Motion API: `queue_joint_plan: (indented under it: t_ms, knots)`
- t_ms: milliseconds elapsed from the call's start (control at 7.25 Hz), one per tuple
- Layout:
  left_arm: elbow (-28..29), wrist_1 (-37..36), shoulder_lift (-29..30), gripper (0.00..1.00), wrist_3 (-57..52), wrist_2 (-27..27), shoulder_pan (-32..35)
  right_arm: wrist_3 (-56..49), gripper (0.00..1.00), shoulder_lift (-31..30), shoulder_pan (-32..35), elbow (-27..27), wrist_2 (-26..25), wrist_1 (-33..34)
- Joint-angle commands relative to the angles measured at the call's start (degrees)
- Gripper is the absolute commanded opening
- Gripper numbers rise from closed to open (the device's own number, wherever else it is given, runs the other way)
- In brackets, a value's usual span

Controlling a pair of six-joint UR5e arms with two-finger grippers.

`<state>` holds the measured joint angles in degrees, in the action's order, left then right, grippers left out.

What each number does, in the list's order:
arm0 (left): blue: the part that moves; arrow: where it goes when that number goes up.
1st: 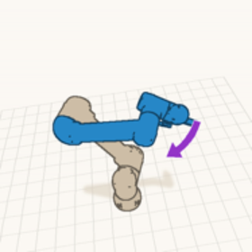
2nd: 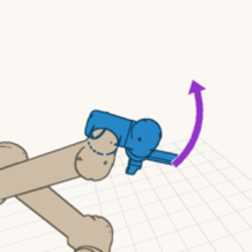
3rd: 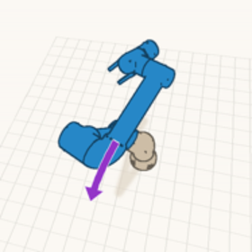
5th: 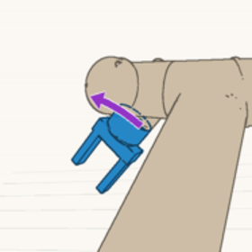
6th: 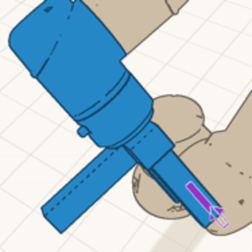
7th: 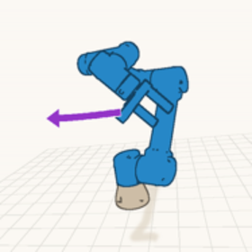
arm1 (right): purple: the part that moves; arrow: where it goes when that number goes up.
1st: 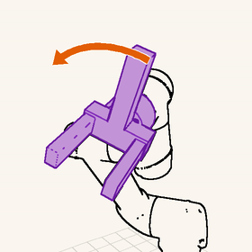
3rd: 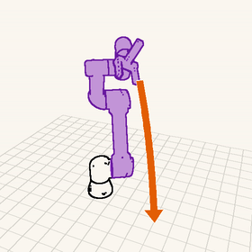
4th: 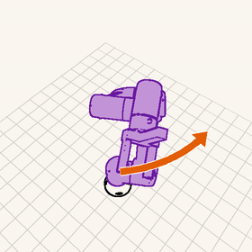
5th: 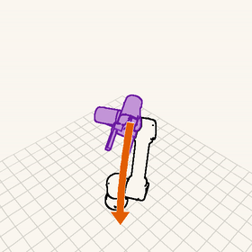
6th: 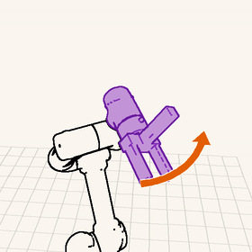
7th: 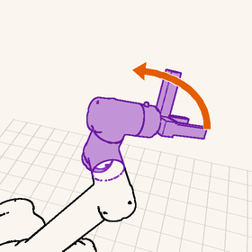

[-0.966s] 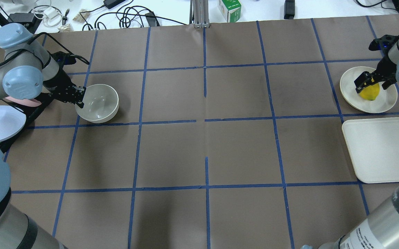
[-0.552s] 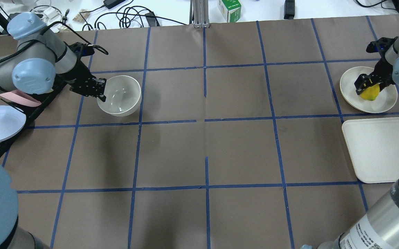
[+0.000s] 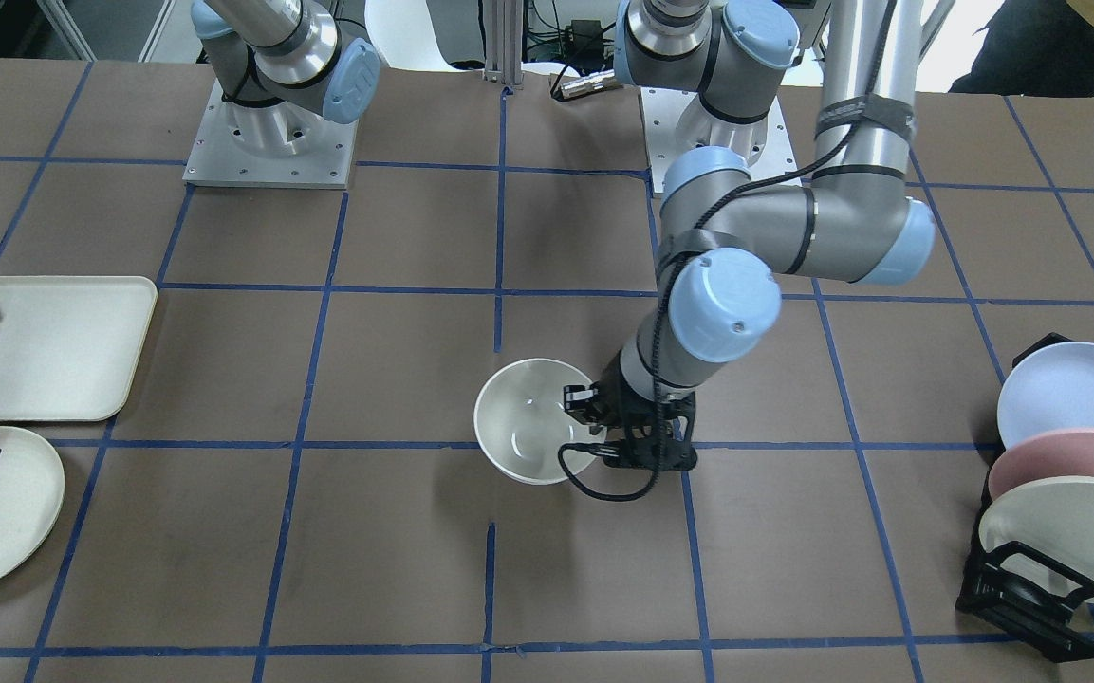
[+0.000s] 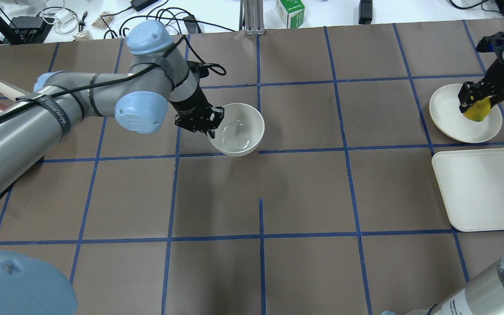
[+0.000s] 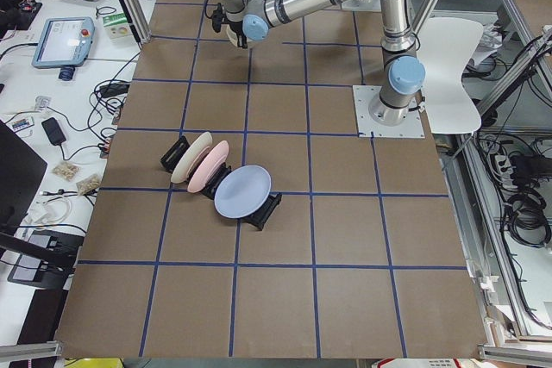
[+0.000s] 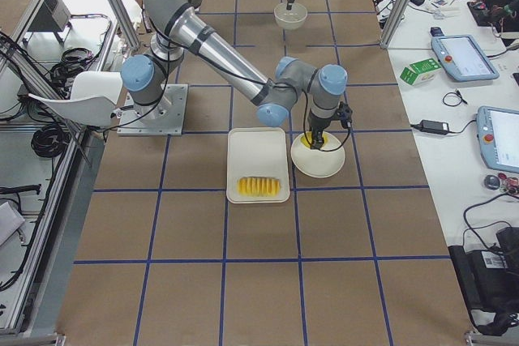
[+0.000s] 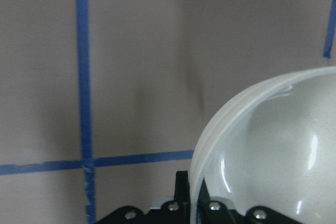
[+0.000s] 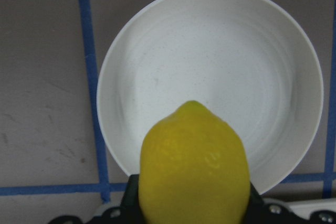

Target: Place bowl and put lemon in it

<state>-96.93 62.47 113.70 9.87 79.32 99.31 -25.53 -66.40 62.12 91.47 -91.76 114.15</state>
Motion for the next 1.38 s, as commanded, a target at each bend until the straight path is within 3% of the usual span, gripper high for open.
queue_joint_plan:
  t_ms: [0,276,414,552,828,1103,1241]
  knots:
    - [-3.24,-3.13,1.00,0.00,4.36,0.22,3.96,3.82,0.00,-6.26,5.09,0.46,0.97,-8.03]
    - [-4.76,-10.31,2.22,0.00,4.01,0.30,3.96,13.70,0.00,-10.05,10.45,0.73,6.22,-13.67]
    - [-4.32,-10.70,2.32,0.63,4.36,0.74,3.88,17.41,0.00,-10.24,13.78,0.64,6.33,-13.78]
    - [-3.88,-10.70,1.27,1.00,4.36,2.75,3.27,21.97,0.00,-10.33,18.08,0.55,5.90,-13.43]
    - [-2.04,-5.47,-3.54,1.00,3.84,4.44,-3.38,31.53,0.00,-10.24,27.57,0.64,6.42,-9.94]
    - [5.05,14.76,-10.48,1.00,-5.08,5.22,-6.92,40.44,0.00,-7.88,36.63,0.64,6.07,-2.82]
    - [7.79,20.79,-13.91,1.00,-8.52,8.88,-9.28,43.17,0.00,-6.47,40.41,0.73,6.16,-1.58]
